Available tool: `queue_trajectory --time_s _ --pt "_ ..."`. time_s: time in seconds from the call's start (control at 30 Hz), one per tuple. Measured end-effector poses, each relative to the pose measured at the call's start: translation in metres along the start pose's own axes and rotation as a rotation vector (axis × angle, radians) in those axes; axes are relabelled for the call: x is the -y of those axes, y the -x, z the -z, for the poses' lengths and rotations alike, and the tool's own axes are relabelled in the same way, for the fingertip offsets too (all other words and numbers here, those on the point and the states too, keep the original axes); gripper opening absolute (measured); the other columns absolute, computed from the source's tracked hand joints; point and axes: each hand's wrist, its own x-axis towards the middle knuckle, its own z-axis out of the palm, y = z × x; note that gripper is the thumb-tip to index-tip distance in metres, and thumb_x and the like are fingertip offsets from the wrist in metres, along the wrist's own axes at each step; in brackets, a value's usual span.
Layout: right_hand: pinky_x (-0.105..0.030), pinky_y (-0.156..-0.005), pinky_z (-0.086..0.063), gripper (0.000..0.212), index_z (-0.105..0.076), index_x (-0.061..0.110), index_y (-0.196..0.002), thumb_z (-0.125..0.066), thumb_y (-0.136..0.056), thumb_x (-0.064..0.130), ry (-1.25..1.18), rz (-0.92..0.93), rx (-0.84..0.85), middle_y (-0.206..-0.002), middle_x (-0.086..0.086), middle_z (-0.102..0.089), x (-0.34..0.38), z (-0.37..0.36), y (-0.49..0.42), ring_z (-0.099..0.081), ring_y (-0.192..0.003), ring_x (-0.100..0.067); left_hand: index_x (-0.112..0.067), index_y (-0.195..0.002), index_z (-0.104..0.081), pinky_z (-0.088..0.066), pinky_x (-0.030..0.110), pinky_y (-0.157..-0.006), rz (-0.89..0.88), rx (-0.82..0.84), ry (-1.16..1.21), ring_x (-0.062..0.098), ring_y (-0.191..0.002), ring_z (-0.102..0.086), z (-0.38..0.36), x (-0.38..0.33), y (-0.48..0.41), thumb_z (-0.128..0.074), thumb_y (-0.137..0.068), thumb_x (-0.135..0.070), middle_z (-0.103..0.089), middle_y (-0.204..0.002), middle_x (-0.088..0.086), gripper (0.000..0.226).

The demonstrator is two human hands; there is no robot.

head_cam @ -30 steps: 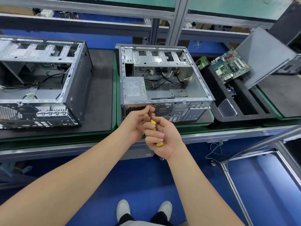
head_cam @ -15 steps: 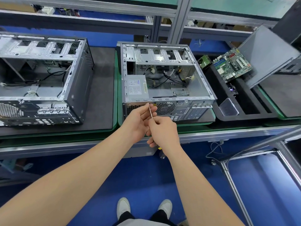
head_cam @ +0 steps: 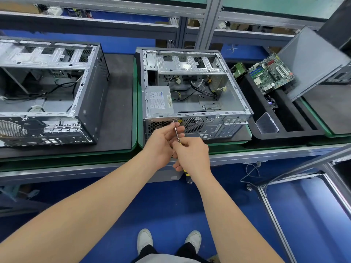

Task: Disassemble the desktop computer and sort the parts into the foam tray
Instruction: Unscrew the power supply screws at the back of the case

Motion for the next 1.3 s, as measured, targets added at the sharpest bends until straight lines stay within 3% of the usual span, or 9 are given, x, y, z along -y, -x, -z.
queue_trajectory --time_s 0.1,0.23,0.4,0.53,0.73,0.83,0.93,1.07,1.3 --pt "-0.034 -0.045 -0.059 0.026 -0.069 0.013 -0.076 -0.056 -0.097 0.021 0.029 0.006 -0.014 -0.07 -0.012 -0.072 -0.004 -0.001 -0.002 -0.069 -0.044 -0.022 -0.016 -0.101 -0.074 -0.053 0.037 -0.095 -0.022 0.016 -0.05 0.016 -0.087 -0.072 -0.001 0.001 0.001 -0.063 -0.099 -0.03 -0.078 -0.101 0.003 0.018" --pt "-0.043 -0.051 -0.06 0.03 -0.062 0.005 -0.074 -0.057 -0.097 0.023 -0.052 0.054 -0.101 -0.074 -0.017 -0.069 -0.008 -0.005 -0.003 -0.068 -0.058 -0.03 -0.018 -0.107 -0.071 -0.051 0.034 -0.077 -0.113 0.057 -0.171 0.014 -0.091 -0.072 -0.015 0.002 0.004 -0.059 -0.101 -0.032 -0.077 -0.104 0.002 0.019" --pt "-0.016 -0.047 -0.037 0.037 -0.054 0.021 -0.064 -0.056 -0.101 0.022 -0.196 0.128 -0.233 -0.06 0.01 -0.062 -0.006 -0.002 -0.009 -0.048 -0.053 -0.004 -0.022 -0.096 -0.074 -0.054 0.032 -0.072 -0.218 0.074 -0.282 0.014 -0.088 -0.071 -0.049 -0.005 0.01 -0.059 -0.101 -0.03 -0.078 -0.1 0.004 0.017" --pt "-0.02 -0.049 -0.038 0.037 -0.057 0.024 -0.068 -0.055 -0.105 0.027 -0.28 0.159 -0.346 -0.063 0.009 -0.064 -0.005 0.013 -0.017 -0.049 -0.055 -0.004 -0.016 -0.098 -0.07 -0.057 0.026 -0.063 -0.251 0.105 -0.328 0.015 -0.08 -0.072 -0.084 -0.01 0.006 -0.059 -0.101 -0.026 -0.078 -0.092 0.009 0.014" --pt "-0.026 -0.054 -0.041 0.035 -0.062 0.026 -0.073 -0.053 -0.107 0.025 -0.372 0.179 -0.578 -0.064 0.006 -0.064 -0.021 0.058 -0.026 -0.051 -0.057 -0.007 -0.014 -0.096 -0.065 -0.06 0.033 -0.069 -0.267 0.215 -0.434 0.023 -0.082 -0.075 -0.144 0.015 -0.011 -0.058 -0.1 -0.021 -0.078 -0.093 0.013 0.01" --pt "-0.028 -0.058 -0.042 0.031 -0.067 0.026 -0.079 -0.052 -0.106 0.027 -0.397 0.164 -0.655 -0.066 0.009 -0.066 -0.033 0.091 -0.043 -0.054 -0.06 -0.007 -0.015 -0.087 -0.065 -0.056 0.027 -0.062 -0.34 0.186 -0.533 0.014 -0.075 -0.074 -0.172 0.037 -0.028 -0.059 -0.096 -0.019 -0.077 -0.087 0.005 0.012" --pt "-0.024 -0.054 -0.04 0.031 -0.066 0.023 -0.077 -0.054 -0.106 0.028 -0.416 0.127 -0.708 -0.061 0.012 -0.064 -0.051 0.124 -0.069 -0.053 -0.056 -0.003 -0.018 -0.081 -0.063 -0.06 0.04 -0.077 -0.413 0.153 -0.667 0.012 -0.087 -0.074 -0.2 0.064 -0.051 -0.055 -0.094 -0.022 -0.076 -0.087 -0.001 0.016" --pt "-0.018 -0.045 -0.03 0.044 -0.051 0.024 -0.062 -0.053 -0.106 0.028 -0.389 0.031 -0.719 -0.049 0.015 -0.053 -0.085 0.172 -0.111 -0.043 -0.047 -0.006 -0.019 -0.08 -0.058 -0.059 0.047 -0.088 -0.379 0.131 -0.712 0.012 -0.094 -0.072 -0.241 0.105 -0.084 -0.049 -0.094 -0.026 -0.075 -0.087 -0.005 0.019" --pt "-0.026 -0.047 -0.032 0.044 -0.048 0.023 -0.058 -0.056 -0.101 0.029 -0.251 -0.159 -0.597 -0.05 0.01 -0.05 -0.152 0.247 -0.183 -0.043 -0.049 -0.008 -0.014 -0.083 -0.058 -0.047 0.024 -0.06 -0.288 -0.075 -0.822 0.0 -0.076 -0.065 -0.295 0.167 -0.172 -0.04 -0.098 -0.024 -0.074 -0.086 -0.008 0.025"
